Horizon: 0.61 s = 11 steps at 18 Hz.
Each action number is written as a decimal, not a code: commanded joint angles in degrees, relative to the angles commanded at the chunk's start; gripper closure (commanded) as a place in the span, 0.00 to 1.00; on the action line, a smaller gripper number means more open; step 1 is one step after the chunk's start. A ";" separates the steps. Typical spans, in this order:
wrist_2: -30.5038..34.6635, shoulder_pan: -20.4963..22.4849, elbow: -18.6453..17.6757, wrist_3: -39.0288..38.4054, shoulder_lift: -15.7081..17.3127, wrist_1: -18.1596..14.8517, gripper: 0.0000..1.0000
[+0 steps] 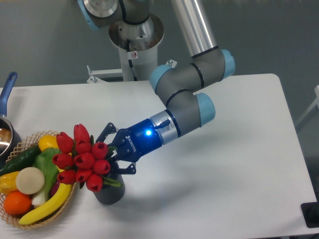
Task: Insert the flowers into the vase
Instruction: 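Push the tulips deeper into the vase and straighten them upright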
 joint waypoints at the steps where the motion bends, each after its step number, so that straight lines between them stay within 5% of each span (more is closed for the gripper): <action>1: 0.09 -0.09 0.00 0.00 0.00 0.00 0.70; 11: 0.09 0.35 0.18 2.55 -2.11 0.00 0.70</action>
